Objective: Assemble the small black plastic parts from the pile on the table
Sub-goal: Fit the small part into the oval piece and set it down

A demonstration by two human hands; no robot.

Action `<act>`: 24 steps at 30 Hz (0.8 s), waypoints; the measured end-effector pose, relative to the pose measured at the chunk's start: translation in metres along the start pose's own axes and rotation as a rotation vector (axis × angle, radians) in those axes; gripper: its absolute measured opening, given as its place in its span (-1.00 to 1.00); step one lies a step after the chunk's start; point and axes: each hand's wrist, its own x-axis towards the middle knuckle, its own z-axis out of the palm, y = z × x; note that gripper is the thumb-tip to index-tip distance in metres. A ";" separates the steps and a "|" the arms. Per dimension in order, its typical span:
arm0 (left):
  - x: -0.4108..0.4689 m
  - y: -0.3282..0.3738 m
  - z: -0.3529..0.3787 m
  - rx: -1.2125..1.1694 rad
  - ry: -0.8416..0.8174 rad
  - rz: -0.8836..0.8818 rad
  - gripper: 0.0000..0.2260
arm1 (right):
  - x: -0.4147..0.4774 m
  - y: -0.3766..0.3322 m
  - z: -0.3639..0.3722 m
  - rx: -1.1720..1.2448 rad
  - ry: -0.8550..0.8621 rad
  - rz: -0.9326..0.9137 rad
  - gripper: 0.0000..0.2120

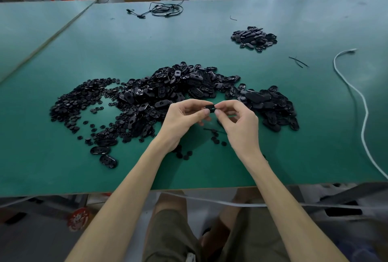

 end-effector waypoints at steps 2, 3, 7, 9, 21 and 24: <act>0.000 -0.001 0.000 0.008 0.001 -0.003 -0.84 | 0.000 0.000 0.001 -0.011 0.016 -0.014 -0.89; 0.001 -0.001 0.001 0.011 0.002 -0.003 -0.84 | -0.001 0.000 0.001 -0.016 0.020 -0.021 -0.88; 0.001 -0.002 0.000 0.010 -0.002 0.001 -0.84 | -0.001 -0.001 0.002 -0.057 0.013 -0.053 -0.87; 0.001 -0.002 0.000 0.003 -0.007 0.000 -0.84 | -0.001 -0.001 0.002 -0.066 0.014 -0.057 -0.89; 0.001 -0.003 -0.001 -0.032 -0.019 0.008 -0.85 | -0.003 -0.004 0.002 -0.068 0.032 -0.059 -0.90; 0.000 -0.002 -0.001 -0.031 -0.032 0.012 -0.85 | -0.003 -0.003 0.001 -0.058 0.044 -0.043 -0.90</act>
